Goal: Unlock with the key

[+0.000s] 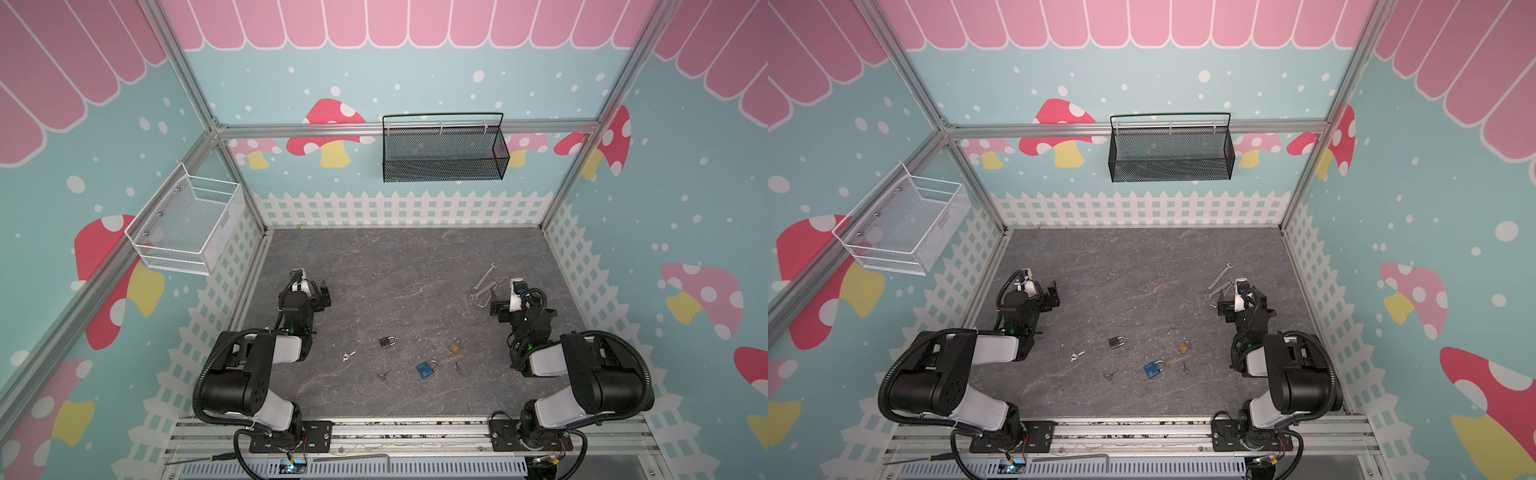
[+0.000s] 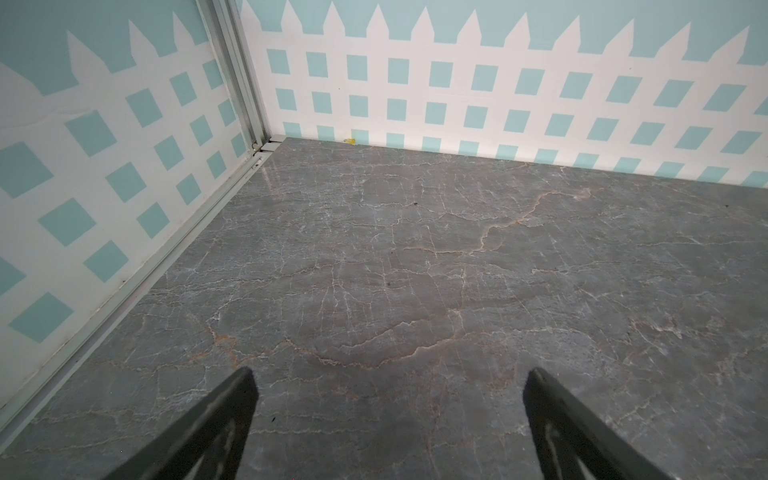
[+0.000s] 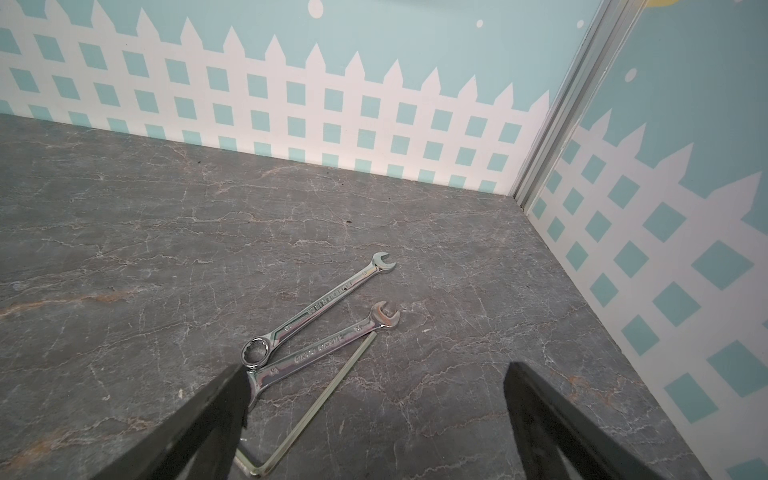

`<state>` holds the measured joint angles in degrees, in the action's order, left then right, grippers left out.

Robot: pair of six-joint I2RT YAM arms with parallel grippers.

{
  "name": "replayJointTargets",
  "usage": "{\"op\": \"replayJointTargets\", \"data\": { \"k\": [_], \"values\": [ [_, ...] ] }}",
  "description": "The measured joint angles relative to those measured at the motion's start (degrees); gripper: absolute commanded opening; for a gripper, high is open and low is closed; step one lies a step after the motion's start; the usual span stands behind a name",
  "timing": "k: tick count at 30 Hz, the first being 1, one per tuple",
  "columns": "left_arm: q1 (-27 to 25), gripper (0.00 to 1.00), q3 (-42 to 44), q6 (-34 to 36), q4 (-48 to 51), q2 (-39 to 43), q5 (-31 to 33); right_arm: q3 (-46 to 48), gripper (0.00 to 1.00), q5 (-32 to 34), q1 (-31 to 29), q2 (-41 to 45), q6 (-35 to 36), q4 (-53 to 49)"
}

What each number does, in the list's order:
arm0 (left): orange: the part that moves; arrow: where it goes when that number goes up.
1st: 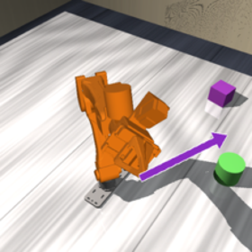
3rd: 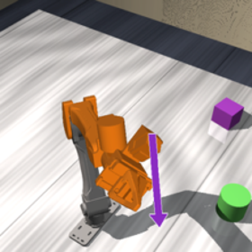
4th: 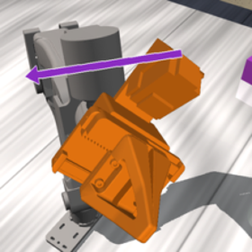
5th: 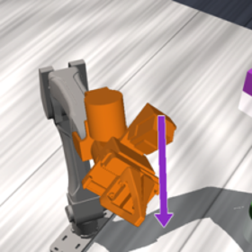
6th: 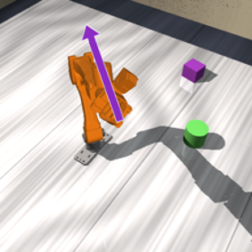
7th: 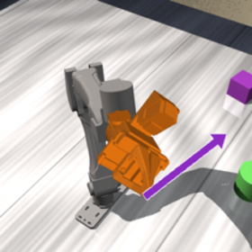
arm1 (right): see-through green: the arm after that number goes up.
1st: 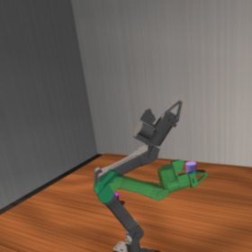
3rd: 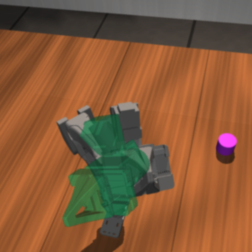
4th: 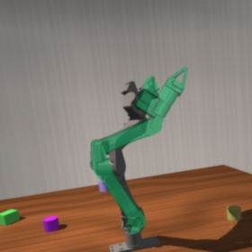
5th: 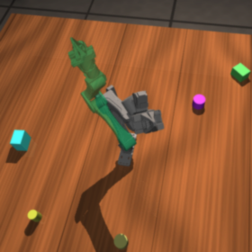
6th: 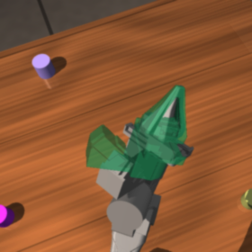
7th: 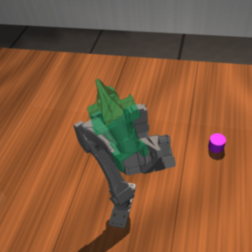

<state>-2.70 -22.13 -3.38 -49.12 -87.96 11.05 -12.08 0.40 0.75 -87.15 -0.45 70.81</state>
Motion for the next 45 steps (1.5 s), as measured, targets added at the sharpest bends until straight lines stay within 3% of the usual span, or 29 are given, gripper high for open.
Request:
{"op": "replayJointTargets", "data": {
  "k": [12,19,25,29,35,39,45],
  "values": [
    [0.00,1.00,0.24,-0.02,0.04,1.22,0.02,-0.09,0.98,0.28,0.00,2.69,-0.07,-1.81],
    [0.00,1.00,0.72,0.00,2.29,9.35,-0.02,-5.29,0.98,1.11,0.00,11.17,-0.90,-12.61],
    [0.00,1.00,0.57,-1.25,9.35,17.53,-0.24,-8.76,0.98,1.73,0.00,15.91,-6.08,-21.18],
    [0.02,1.00,-1.38,-6.54,15.58,22.67,-0.17,-11.80,0.98,3.87,0.02,18.10,-14.75,-32.02],
    [0.33,1.00,-4.59,-19.98,22.01,27.82,-0.26,-13.51,0.98,3.96,0.02,21.59,-26.47,-41.68],
    [1.90,1.00,-5.62,-27.19,27.96,28.37,-1.05,-14.25,0.98,1.11,0.02,22.16,-30.16,-47.34],
    [1.97,1.00,-8.85,-31.87,36.81,28.30,-5.60,-18.27,0.98,-3.89,0.04,21.88,-32.24,-55.91]
  ]
}}
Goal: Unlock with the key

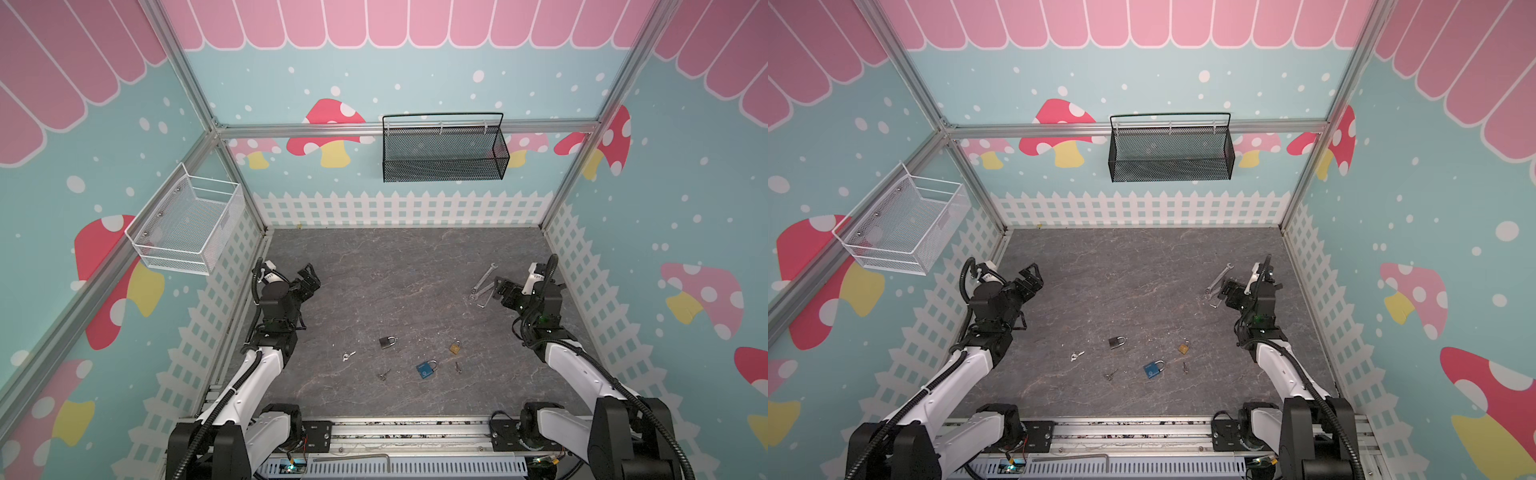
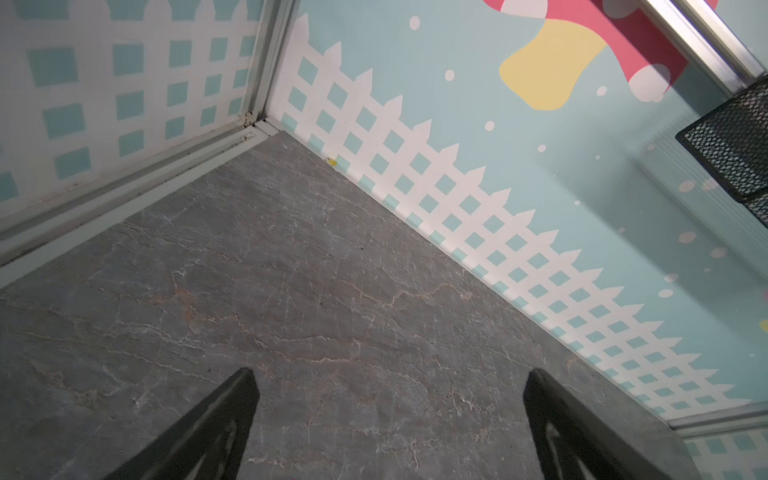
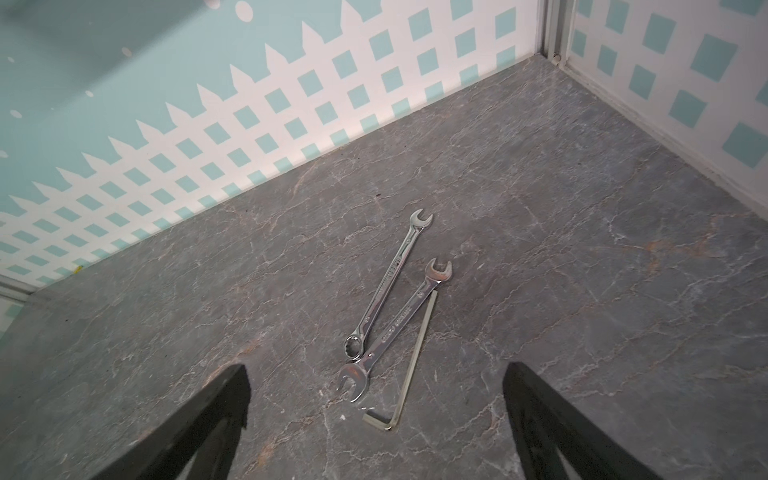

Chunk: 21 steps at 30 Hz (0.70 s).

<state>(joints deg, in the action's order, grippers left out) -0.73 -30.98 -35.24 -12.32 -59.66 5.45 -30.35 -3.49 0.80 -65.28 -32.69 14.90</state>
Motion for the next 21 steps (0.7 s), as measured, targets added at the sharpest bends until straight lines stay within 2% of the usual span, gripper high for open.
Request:
{"op": "replayJointTargets", "data": {
  "k": [4,10,21],
  "values": [
    [-2.51,1.00,-2.75,-0.72,5.86,-0.35,-2.12,-4.24,0.98,-3.52,-0.02,-1.81,-0.50,-5.25],
    [-12.39,1.00,-5.22,-0.09,10.88,-0.46,-2.71,-9.73,0.98,-8.66,-1.31,-6.21,-0.13,-12.61],
    [-29.03,1.00,-7.10,-1.49,13.27,-6.80,-2.75,-14.97,0.98,-10.49,-11.15,-10.29,2.29,-27.96]
  ]
}}
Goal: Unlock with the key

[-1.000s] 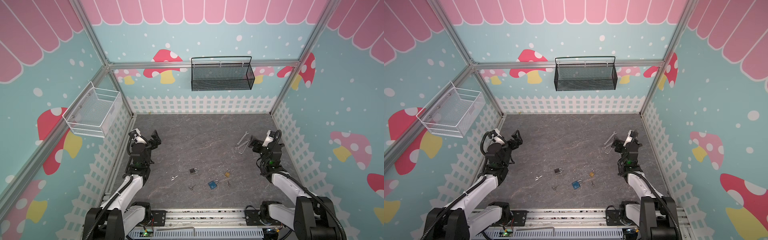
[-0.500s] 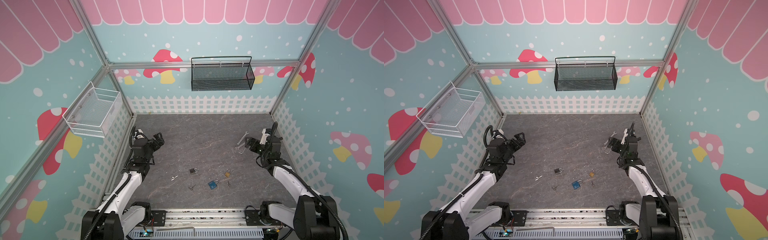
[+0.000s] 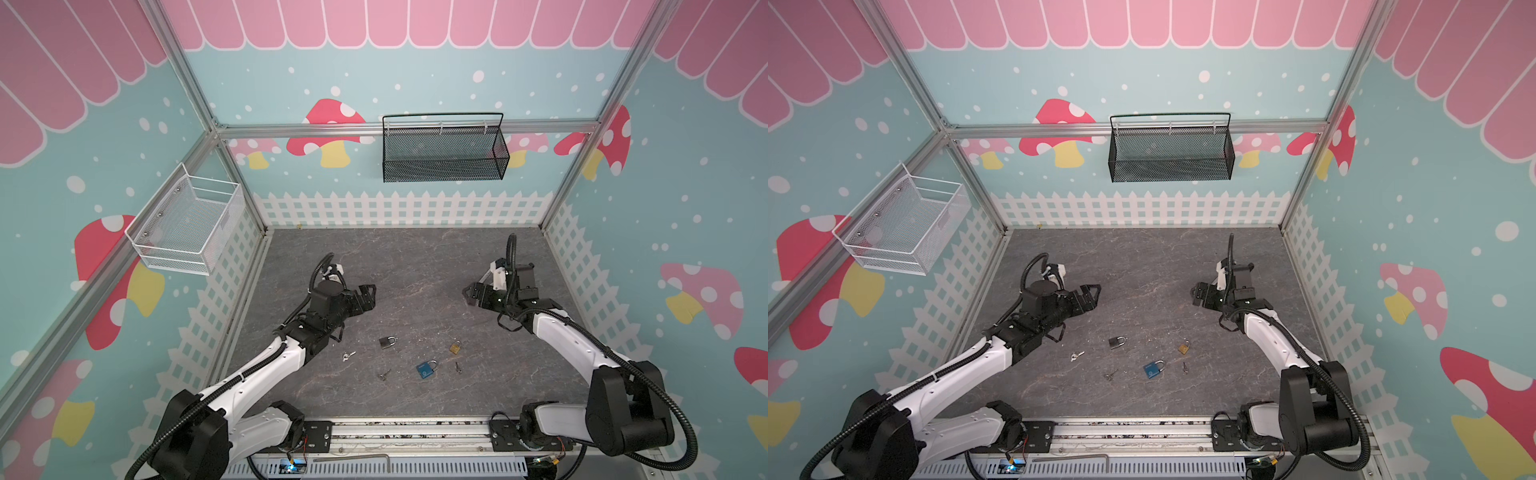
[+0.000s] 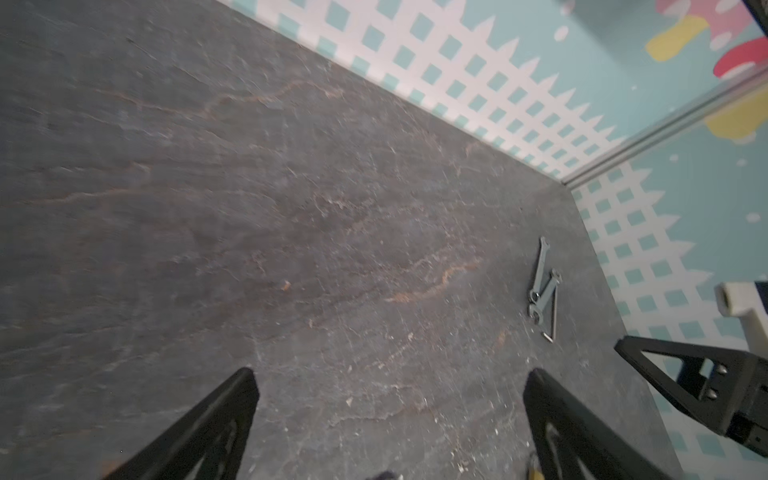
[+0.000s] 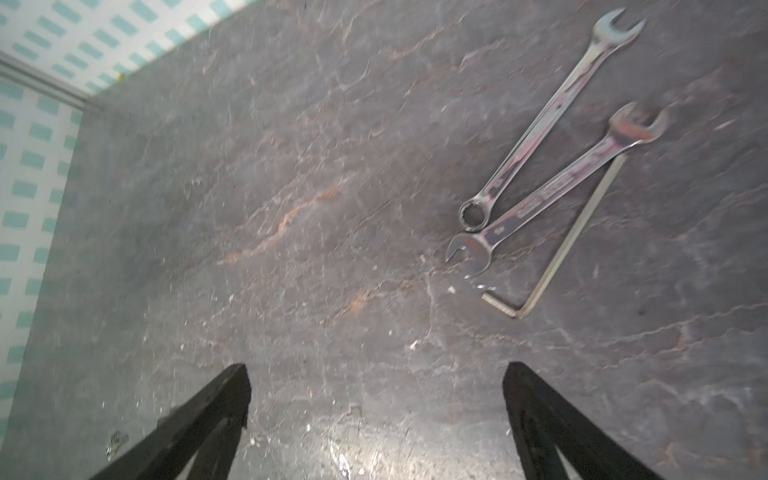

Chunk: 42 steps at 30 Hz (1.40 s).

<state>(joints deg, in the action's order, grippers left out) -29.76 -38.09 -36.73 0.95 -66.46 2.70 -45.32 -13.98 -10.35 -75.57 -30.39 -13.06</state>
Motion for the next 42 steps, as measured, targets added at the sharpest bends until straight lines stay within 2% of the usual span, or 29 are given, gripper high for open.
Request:
{"op": "replayJointTargets", "data": {
  "k": [6,9,17,22,26,42],
  "values": [
    [-6.51,1.00,-0.87,-1.92,0.59,-2.51,0.09,-0.66,1.00,0.68,-5.92,0.00,0.28,-8.50],
    [-9.05,1.00,-1.09,-3.04,1.36,-3.19,0.20,0.39,0.97,1.07,-7.69,1.01,-0.11,-11.41],
    [-14.99,1.00,-1.16,-8.33,1.88,-4.68,1.07,8.39,0.77,1.18,-12.72,9.29,-4.46,-18.75],
    [-16.59,1.00,-1.16,-11.58,1.75,-5.29,1.70,11.04,0.71,2.05,-15.87,13.09,-7.52,-21.92],
    [-17.62,1.00,-1.16,-13.66,1.18,-5.79,2.10,12.70,0.60,2.71,-18.01,14.32,-9.31,-23.54],
    [-19.47,1.00,-1.16,-16.74,0.81,-6.73,3.06,13.44,0.40,4.92,-25.73,11.72,-13.79,-22.34]
  ]
}}
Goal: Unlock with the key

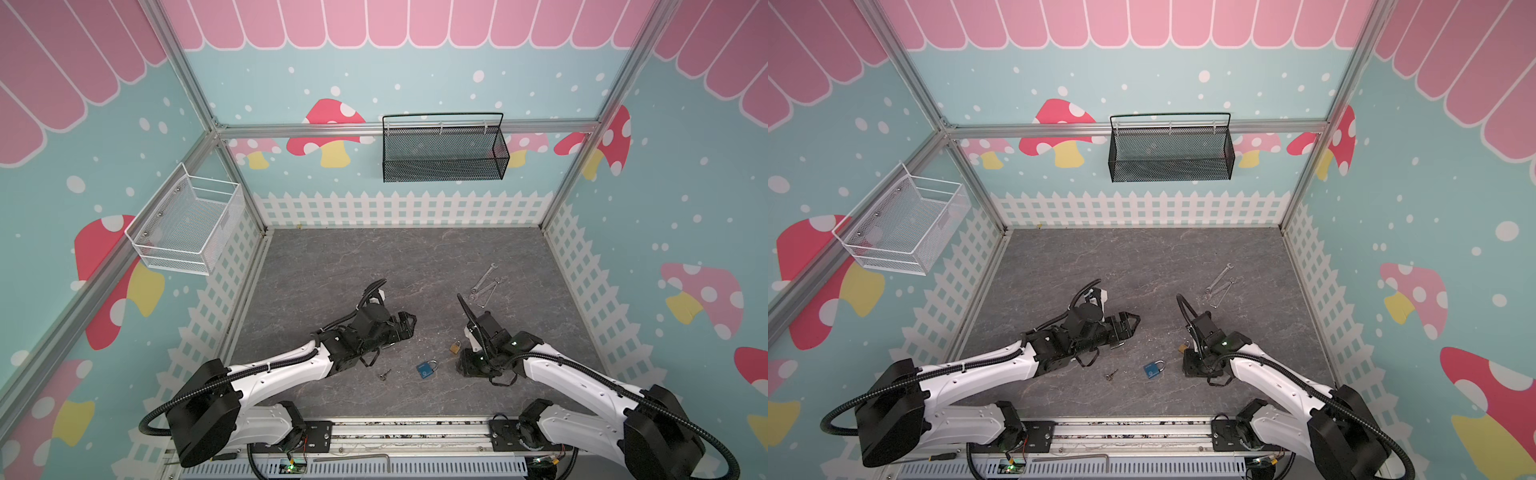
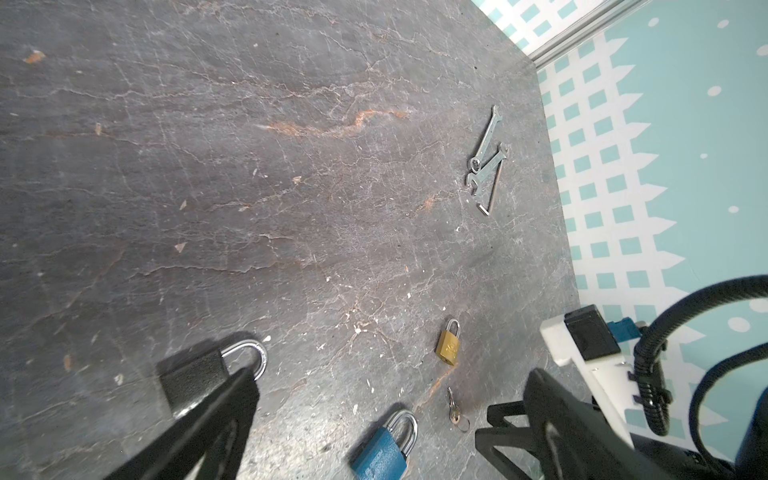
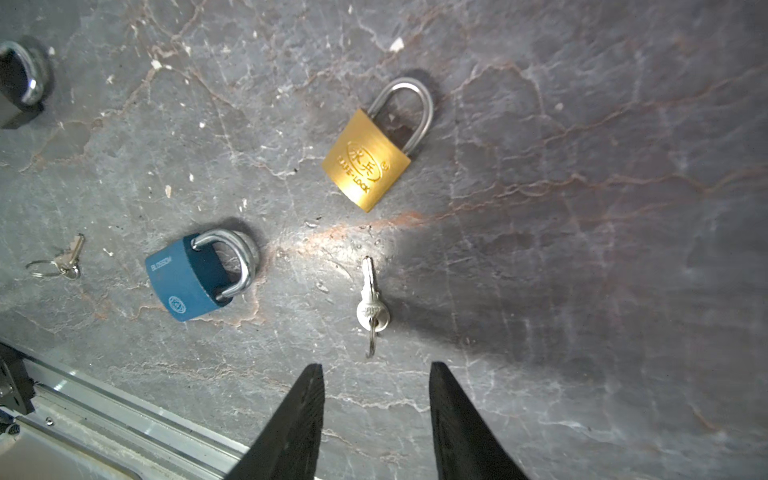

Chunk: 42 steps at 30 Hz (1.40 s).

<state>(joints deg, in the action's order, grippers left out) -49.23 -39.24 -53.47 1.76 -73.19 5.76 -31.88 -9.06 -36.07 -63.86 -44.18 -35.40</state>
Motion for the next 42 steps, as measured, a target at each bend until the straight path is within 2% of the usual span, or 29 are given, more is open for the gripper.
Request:
{"op": "replayJointTargets", "data": {
  "k": [20,28,36,42],
  "values": [
    [-0.02,1.00,0.00,-0.17,0.20,0.39,0.24,0.07,0.20,1.75,-1.92,-6.51,-0.48,4.22],
    [-0.02,1.00,0.00,-0.17,0.26,0.39,0.22,0.11,0.08,2.16,-1.92,-7.80,0.42,5.27],
    [-0.02,1.00,0.00,-0.39,0.42,0.37,0.20,0.11,0.00,2.14,-1.99,-7.80,1.51,6.32],
    [-0.02,1.00,0.00,-2.14,0.72,0.52,0.07,0.09,0.00,3.52,-2.19,-7.06,2.82,6.25]
  ]
}}
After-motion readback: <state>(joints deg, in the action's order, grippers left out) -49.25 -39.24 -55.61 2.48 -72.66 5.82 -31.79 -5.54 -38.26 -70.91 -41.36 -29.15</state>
